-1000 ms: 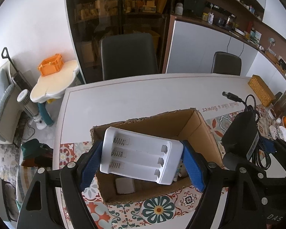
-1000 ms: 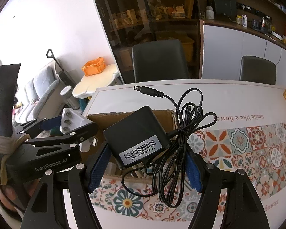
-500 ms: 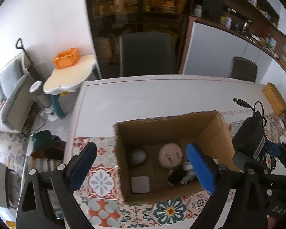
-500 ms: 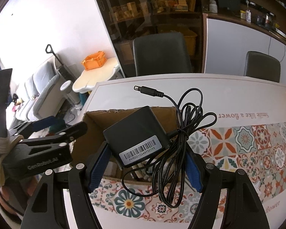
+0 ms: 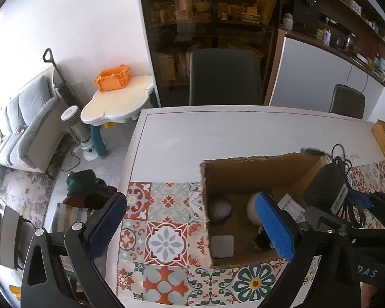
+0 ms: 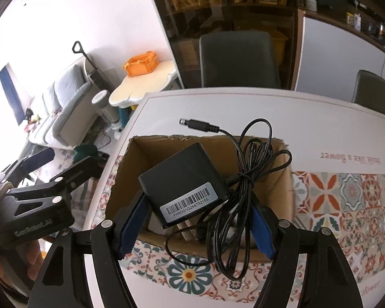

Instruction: Organize rigid objects

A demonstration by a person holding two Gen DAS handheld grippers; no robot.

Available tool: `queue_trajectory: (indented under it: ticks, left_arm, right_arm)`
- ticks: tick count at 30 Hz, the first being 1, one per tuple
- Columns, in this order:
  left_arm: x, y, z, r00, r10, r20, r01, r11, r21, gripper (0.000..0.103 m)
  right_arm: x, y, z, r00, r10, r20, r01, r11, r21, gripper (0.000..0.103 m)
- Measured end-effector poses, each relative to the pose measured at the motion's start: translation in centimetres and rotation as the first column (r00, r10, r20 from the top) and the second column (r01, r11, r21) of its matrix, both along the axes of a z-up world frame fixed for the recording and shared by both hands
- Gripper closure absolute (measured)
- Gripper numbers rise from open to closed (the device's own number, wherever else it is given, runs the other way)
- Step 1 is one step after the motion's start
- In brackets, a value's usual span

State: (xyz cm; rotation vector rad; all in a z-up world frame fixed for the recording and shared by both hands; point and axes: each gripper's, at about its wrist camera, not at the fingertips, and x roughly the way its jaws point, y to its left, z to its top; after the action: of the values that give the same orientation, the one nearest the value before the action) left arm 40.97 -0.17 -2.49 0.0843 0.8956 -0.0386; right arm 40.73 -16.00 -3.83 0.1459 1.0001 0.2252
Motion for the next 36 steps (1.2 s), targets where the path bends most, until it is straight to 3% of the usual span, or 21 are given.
queue_trajectory:
  ticks: [4,12,28,36]
  left_arm:
    - [-0.1,0.4,-0.3,1.000,0.015,-0.005,-0.015,1.000,0.009,0.001]
    - [-2.1,0.5,0.0,1.000,0.004,0.013,-0.004,1.000,0.011,0.001]
    - [-12.0,-0.9,5.7,0.981,-0.053,0.185,0.050,0.999,0.020,0.000]
    - [-16.4,-1.4,7.6,0.969,-0.087,0.231,0.097,0.995,-0.032,0.000]
  right_arm:
    - [0.3,0.3,-0.7,1.000,-0.015,-0.002,0.015,1.000,0.004,0.017]
    - [-1.4,0.5,0.2,0.999,-0.041,0.017,0.042,0.997,-0.064,0.016]
    - [-12.5,-1.6,6.3,0.975,-0.124,0.187,0.134,0.990,-0.043,0.011]
    - [-18.2,-2.3,8.9,0.950,-0.154,0.273,0.170,0.985,-0.033,0.010]
